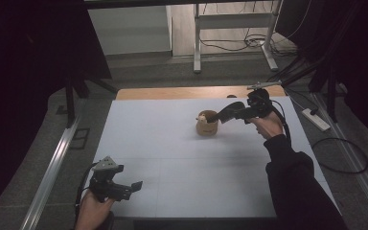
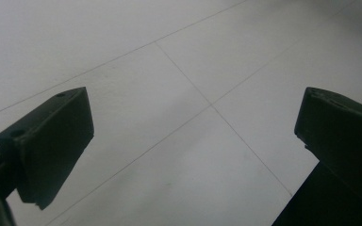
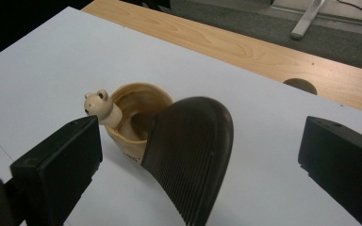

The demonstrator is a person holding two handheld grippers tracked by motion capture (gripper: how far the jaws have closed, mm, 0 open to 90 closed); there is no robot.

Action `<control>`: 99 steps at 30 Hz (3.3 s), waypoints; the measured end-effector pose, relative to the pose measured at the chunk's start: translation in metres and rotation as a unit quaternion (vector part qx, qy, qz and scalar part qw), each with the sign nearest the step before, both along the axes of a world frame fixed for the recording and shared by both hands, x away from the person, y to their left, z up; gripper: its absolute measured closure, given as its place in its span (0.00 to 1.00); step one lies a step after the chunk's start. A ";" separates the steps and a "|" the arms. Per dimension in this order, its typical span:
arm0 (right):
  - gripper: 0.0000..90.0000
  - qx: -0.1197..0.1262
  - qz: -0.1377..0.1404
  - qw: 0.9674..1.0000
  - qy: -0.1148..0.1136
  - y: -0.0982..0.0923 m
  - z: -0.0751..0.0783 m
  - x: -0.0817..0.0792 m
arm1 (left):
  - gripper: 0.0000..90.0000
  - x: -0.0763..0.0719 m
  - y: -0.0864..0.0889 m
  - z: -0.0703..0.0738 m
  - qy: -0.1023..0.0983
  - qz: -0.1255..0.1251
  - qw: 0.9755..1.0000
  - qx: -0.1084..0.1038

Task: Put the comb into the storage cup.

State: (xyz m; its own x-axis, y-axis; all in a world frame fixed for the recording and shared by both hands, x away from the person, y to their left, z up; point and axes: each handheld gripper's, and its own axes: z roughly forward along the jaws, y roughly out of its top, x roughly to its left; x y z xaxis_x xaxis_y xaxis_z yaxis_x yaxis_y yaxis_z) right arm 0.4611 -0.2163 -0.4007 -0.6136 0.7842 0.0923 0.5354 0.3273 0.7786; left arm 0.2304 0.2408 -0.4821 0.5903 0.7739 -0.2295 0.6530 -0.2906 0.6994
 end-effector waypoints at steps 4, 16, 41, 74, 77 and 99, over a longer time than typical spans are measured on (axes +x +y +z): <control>0.00 -0.001 0.003 1.000 -0.005 -0.004 -0.002 -0.004 | 0.00 -0.002 -0.001 0.001 -0.009 0.005 1.000 0.008; 0.00 -0.009 0.008 1.000 -0.016 -0.013 -0.009 -0.019 | 0.00 -0.003 0.000 0.001 -0.012 0.014 1.000 0.016; 0.00 -0.033 0.030 0.999 -0.013 -0.008 -0.021 -0.039 | 0.00 -0.004 0.003 0.001 -0.011 0.010 1.000 0.010; 0.00 -0.031 0.055 0.998 -0.010 -0.009 -0.023 -0.075 | 0.00 -0.005 0.004 0.001 -0.012 0.006 1.000 -0.001; 0.00 -0.026 0.059 0.998 -0.006 -0.010 -0.024 -0.078 | 0.00 -0.005 0.004 0.001 -0.011 0.006 1.000 -0.002; 0.00 -0.032 0.075 0.997 -0.003 -0.022 -0.028 -0.112 | 0.00 -0.006 0.007 0.001 -0.016 0.013 1.000 -0.008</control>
State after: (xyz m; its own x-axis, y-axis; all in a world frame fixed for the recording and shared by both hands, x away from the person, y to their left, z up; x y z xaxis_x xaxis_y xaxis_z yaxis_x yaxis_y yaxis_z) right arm 0.3489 -0.2383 -0.4290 -0.7254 0.6871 0.0410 0.4712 0.4524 0.7571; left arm 0.2247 0.2474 -0.4808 0.5776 0.7851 -0.2237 0.6377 -0.2630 0.7240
